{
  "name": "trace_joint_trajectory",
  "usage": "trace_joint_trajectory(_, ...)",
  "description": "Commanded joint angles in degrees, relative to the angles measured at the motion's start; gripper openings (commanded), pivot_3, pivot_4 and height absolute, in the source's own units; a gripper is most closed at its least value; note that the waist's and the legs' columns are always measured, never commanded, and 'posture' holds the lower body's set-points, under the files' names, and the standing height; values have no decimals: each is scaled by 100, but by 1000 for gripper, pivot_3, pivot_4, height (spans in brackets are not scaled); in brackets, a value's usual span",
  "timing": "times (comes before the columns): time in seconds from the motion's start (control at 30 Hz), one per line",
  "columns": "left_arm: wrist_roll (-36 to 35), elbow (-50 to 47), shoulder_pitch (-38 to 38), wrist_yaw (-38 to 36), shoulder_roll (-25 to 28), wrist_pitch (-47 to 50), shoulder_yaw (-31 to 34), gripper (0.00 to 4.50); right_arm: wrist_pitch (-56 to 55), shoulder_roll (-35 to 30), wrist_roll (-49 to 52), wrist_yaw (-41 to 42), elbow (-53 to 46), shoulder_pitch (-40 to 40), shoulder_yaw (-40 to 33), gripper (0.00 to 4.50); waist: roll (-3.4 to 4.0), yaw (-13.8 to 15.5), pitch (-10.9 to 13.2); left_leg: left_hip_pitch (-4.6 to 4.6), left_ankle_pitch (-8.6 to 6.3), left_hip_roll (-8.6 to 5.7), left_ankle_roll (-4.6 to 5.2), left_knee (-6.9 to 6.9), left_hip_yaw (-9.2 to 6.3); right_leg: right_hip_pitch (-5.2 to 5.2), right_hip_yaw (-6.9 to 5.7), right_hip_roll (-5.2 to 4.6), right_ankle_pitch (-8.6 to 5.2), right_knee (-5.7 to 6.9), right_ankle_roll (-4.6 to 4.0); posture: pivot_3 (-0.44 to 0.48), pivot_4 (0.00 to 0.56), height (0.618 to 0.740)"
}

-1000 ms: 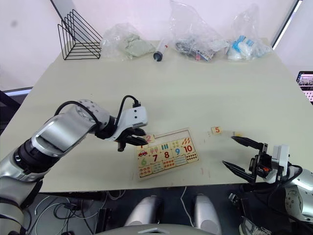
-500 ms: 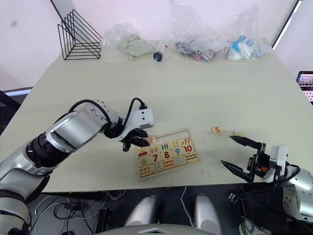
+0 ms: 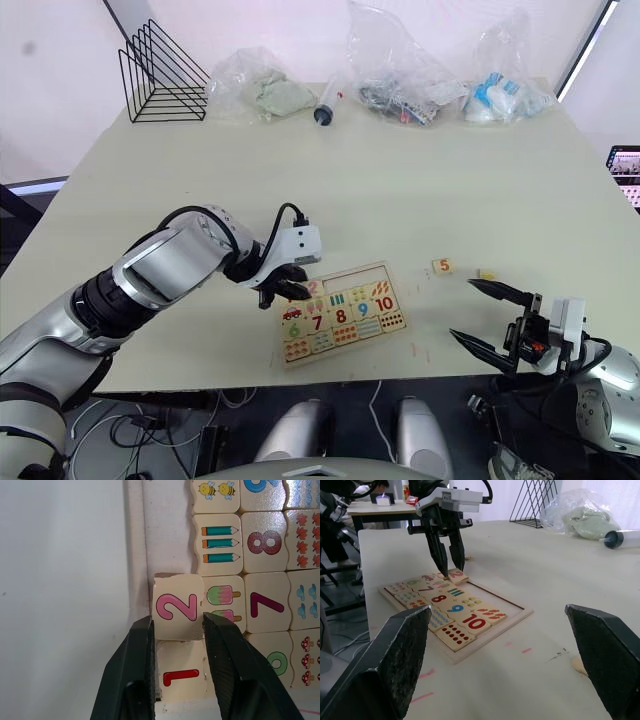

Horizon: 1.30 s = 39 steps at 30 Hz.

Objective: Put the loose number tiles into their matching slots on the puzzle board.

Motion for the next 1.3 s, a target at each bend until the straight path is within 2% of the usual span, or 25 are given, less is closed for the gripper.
trace_joint_trajectory(0.03, 67, 6, -152, -18, -10, 24, -16, 922, -72, -18, 63, -26, -140, 14, -60, 4500, 0, 1, 0, 0, 0, 0, 0, 0, 0, 0, 0, 0, 0, 0, 0, 0, 150, 740)
trace_joint_trajectory(1.3, 294, 117, 5, -165, 9, -233, -180, 922, -341, 27, 27, 43, 144, 50, -53, 4500, 1, -1, -2, 4, 0, 0, 0, 3, 1, 1, 3, 0, 0, 6, 0, 0, 150, 740)
